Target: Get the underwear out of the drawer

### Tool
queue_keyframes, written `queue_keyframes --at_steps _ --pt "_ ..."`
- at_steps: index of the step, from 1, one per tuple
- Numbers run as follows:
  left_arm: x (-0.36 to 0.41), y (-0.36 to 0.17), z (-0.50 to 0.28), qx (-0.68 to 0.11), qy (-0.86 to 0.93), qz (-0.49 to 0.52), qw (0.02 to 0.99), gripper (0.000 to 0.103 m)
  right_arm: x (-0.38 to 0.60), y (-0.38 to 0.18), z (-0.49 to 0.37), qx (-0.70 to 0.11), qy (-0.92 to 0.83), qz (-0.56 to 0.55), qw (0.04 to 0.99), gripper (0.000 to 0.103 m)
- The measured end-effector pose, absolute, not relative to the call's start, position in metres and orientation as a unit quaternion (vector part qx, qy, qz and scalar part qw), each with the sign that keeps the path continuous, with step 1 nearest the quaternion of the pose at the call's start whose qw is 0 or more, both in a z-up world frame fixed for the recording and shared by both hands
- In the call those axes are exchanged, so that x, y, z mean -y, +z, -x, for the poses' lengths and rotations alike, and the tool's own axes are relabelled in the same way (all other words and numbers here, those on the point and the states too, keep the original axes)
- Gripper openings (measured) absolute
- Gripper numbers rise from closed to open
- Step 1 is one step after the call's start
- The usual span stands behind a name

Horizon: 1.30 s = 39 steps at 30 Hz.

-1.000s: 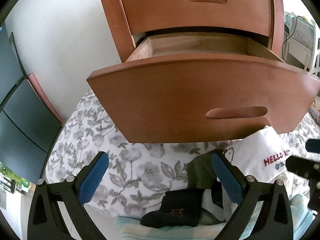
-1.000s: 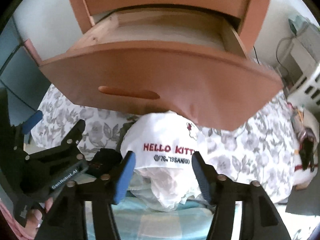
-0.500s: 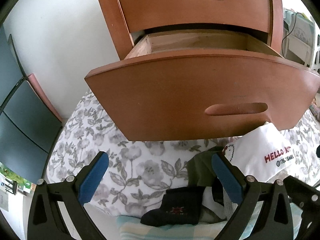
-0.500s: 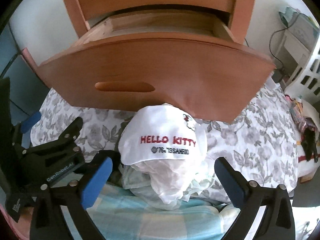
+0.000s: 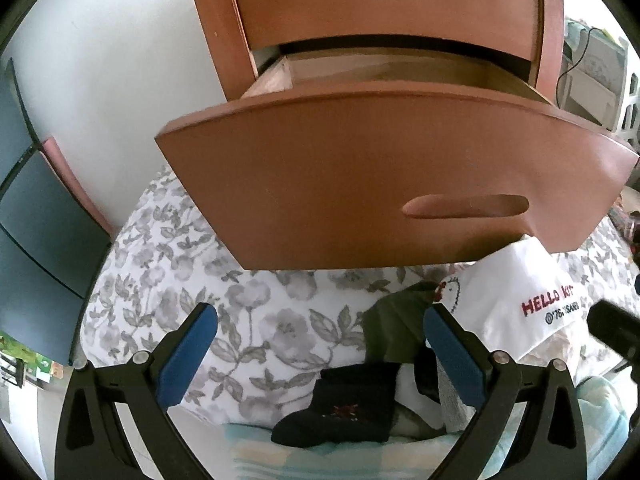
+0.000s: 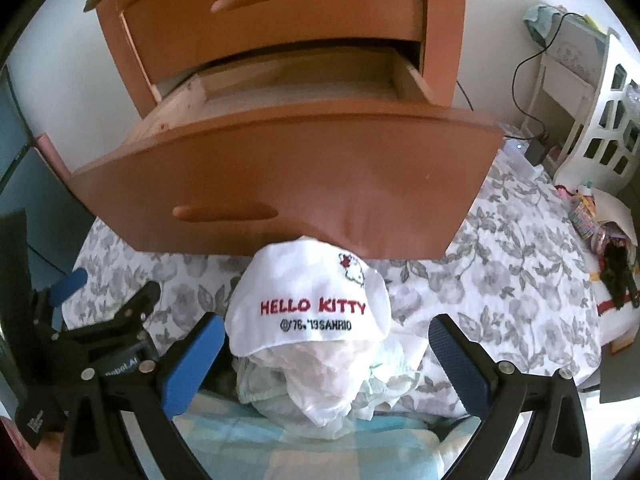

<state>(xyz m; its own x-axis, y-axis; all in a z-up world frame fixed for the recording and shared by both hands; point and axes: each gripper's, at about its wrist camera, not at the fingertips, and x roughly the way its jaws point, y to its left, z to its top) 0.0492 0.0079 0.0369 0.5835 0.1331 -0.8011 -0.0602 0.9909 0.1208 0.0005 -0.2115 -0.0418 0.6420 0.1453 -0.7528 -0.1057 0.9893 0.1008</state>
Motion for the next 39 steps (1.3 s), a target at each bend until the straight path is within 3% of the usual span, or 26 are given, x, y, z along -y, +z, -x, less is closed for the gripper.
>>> queue_keyframes --at_steps 39 --pt "-0.012 0.060 -0.036 -0.408 0.063 -0.030 0.910 0.103 0.209 -0.036 0.011 -0.331 0.048 -0.002 0.942 0.103"
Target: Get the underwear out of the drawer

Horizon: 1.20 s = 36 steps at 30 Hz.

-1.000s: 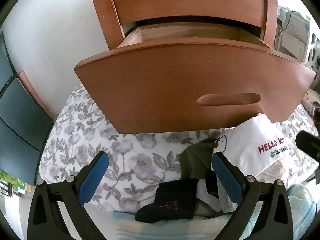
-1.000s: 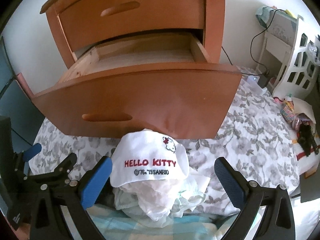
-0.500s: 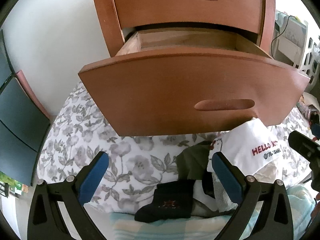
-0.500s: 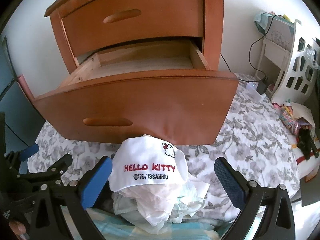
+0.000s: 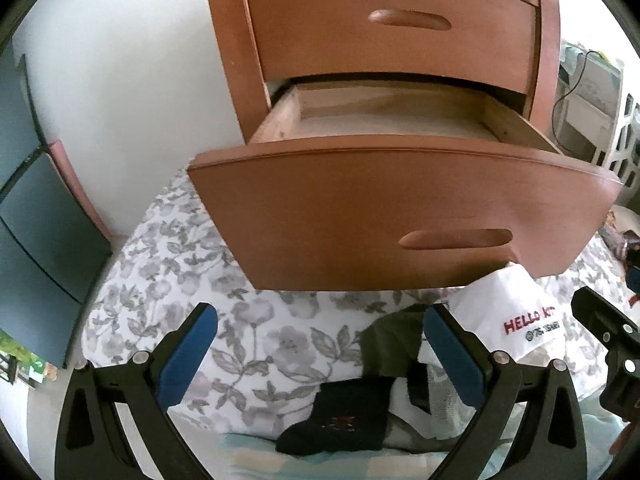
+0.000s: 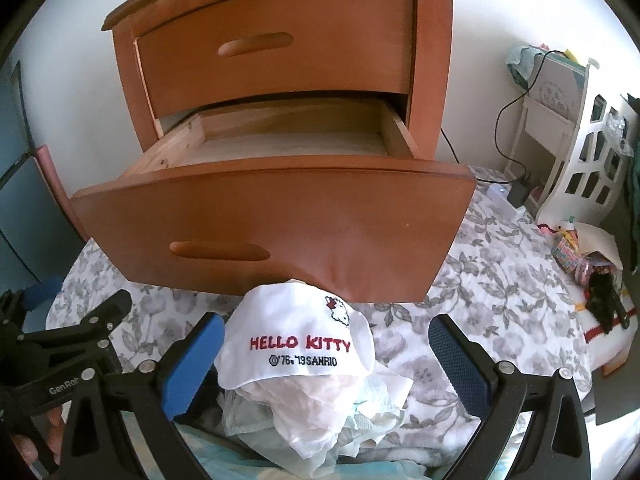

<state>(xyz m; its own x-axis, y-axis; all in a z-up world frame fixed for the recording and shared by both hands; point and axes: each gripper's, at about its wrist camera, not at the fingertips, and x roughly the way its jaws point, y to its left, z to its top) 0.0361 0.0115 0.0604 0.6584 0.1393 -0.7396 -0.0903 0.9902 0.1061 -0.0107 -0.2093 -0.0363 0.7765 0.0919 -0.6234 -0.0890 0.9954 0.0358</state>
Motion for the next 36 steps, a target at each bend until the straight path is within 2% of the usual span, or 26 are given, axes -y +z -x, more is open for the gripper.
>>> queue_keyframes --at_steps 11,36 --pt "-0.006 0.071 -0.017 -0.360 0.087 -0.051 0.927 0.103 0.216 -0.042 0.018 -0.327 0.045 -0.024 0.944 0.103" --pt "-0.005 0.069 -0.017 -0.363 0.081 -0.047 0.927 0.103 0.216 -0.040 0.024 -0.310 0.025 -0.027 0.950 0.103"
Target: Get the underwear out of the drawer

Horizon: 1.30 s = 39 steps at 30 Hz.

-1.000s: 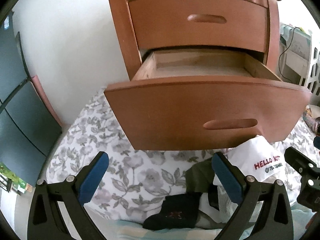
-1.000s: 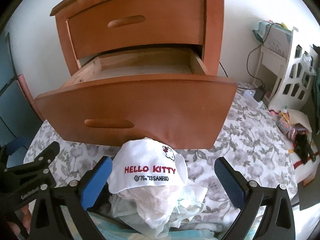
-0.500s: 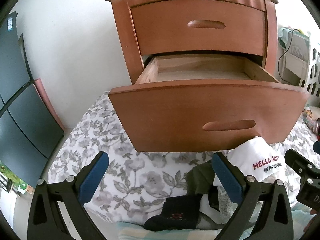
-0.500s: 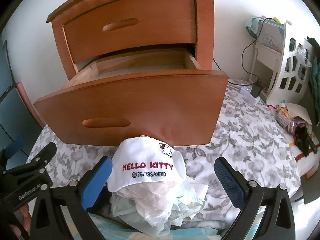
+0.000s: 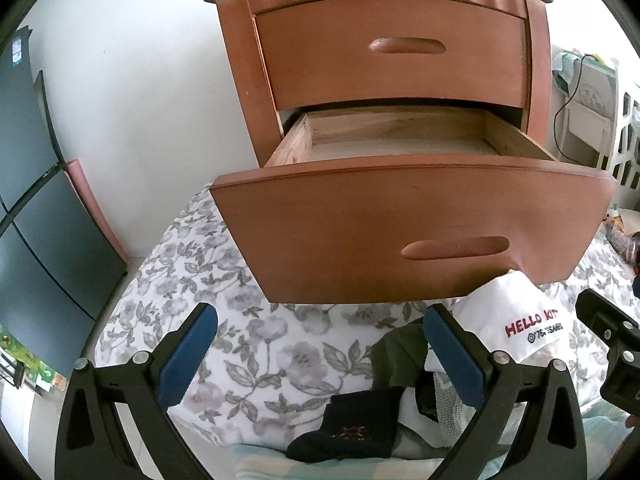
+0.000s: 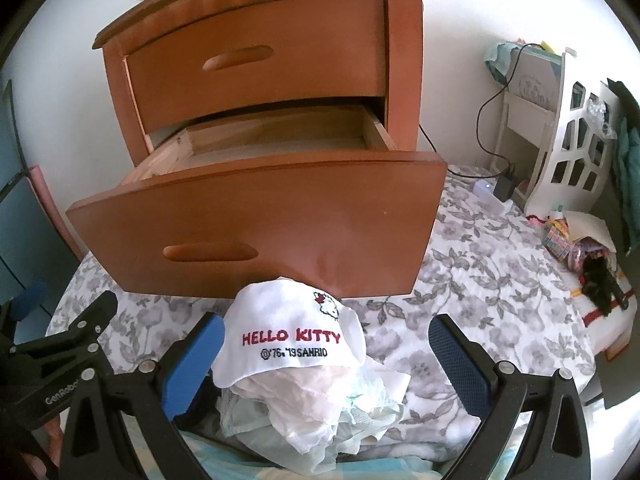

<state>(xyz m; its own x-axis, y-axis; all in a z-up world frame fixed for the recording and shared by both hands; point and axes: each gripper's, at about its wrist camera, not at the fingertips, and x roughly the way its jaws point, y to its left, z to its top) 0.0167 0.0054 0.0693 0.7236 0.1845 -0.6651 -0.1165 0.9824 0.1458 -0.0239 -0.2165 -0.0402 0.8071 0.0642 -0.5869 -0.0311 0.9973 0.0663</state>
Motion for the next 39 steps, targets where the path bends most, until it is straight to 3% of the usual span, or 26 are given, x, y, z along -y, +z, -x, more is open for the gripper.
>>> queue_keyframes --at_steps 39 --pt "0.004 0.071 -0.014 -0.363 0.071 -0.061 0.927 0.103 0.220 -0.046 0.025 -0.311 0.011 -0.016 0.950 0.103"
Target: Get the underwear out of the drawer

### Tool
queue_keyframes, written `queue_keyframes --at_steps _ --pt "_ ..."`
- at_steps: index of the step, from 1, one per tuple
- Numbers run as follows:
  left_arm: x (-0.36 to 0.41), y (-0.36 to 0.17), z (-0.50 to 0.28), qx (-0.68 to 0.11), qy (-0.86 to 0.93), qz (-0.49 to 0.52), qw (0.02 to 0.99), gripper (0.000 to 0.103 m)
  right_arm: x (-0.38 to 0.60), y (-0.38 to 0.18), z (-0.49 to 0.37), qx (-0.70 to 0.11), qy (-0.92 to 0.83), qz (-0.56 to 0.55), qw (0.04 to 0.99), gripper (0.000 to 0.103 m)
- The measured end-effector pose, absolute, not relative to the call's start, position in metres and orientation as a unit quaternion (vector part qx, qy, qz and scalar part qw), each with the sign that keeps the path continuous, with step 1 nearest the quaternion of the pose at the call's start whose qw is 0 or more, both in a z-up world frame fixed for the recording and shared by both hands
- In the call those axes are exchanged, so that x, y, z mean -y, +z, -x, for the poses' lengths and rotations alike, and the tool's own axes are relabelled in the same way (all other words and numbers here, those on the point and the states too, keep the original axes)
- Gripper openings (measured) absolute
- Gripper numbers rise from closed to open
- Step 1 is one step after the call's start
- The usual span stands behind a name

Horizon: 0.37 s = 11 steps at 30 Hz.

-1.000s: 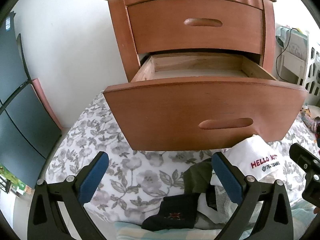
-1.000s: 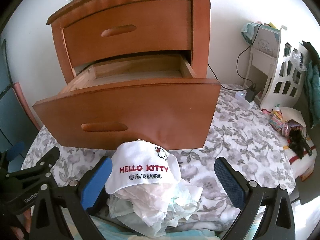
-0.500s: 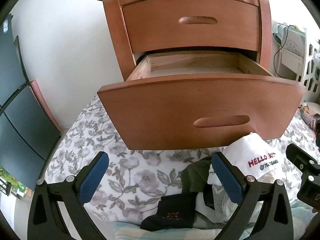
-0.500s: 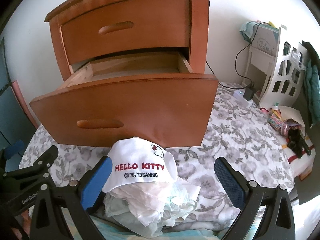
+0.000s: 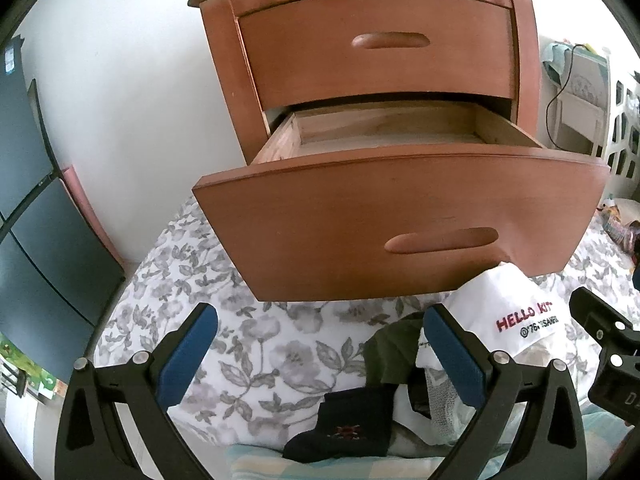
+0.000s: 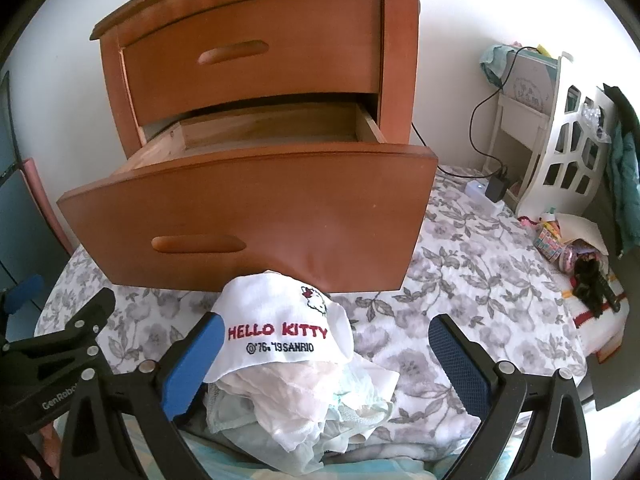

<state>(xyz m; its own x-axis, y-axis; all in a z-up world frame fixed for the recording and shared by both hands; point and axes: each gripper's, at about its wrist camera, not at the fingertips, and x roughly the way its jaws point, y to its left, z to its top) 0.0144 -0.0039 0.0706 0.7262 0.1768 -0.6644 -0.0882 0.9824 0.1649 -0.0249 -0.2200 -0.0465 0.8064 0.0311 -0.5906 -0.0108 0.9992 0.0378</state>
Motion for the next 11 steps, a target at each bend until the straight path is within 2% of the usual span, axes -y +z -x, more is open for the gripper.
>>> queue_keyframes --at_steps 11 --pt "0.0047 0.0706 -0.0134 -0.361 0.073 -0.063 0.927 0.103 0.2204 -0.0468 0.0247 -0.314 0.014 -0.018 0.949 0.103"
